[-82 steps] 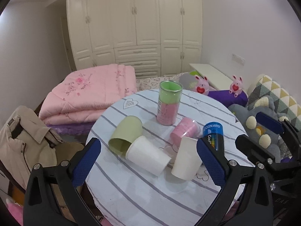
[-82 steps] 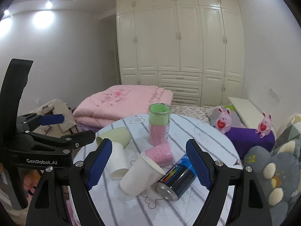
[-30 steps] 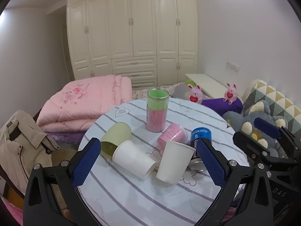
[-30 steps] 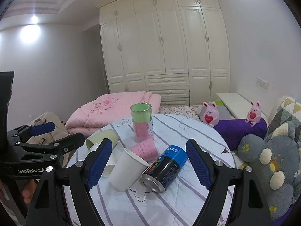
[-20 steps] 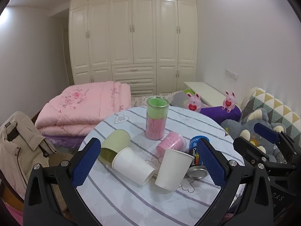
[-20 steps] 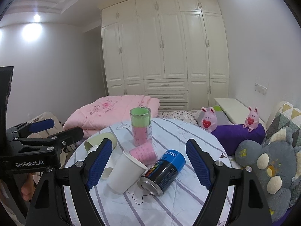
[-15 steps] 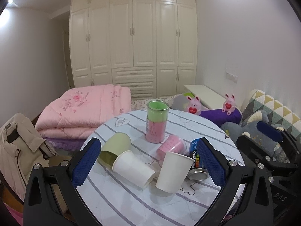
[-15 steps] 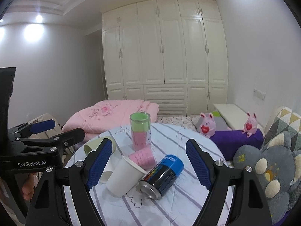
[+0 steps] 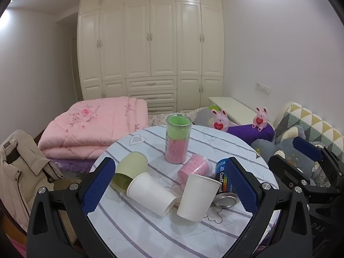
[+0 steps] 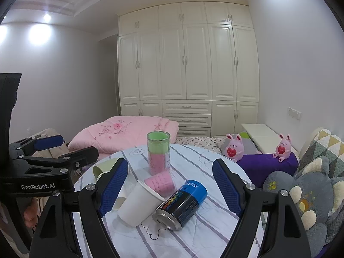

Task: Flip cup upright

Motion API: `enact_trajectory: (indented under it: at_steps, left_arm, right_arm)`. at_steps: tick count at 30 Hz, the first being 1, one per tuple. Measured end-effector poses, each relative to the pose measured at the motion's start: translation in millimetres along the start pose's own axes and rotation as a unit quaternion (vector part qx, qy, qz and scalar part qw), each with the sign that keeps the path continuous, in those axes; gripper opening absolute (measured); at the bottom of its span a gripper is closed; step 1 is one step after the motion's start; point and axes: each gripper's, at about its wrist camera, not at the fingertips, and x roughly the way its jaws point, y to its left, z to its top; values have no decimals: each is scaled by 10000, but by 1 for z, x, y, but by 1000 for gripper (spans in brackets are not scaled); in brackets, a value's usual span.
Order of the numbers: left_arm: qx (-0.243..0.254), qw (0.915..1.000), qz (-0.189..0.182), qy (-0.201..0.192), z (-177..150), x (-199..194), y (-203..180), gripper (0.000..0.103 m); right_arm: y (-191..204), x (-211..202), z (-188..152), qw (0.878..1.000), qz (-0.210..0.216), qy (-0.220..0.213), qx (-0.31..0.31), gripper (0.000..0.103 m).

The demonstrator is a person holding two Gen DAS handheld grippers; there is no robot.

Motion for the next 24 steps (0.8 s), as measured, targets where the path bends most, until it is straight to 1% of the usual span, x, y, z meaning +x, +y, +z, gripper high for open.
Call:
enact_trajectory:
  at_steps: [24]
  left_arm:
    - [42, 10000, -34, 63, -6, 1, -2, 103]
  right_arm:
    - [-1, -4, 2, 10000, -13, 11, 24, 82]
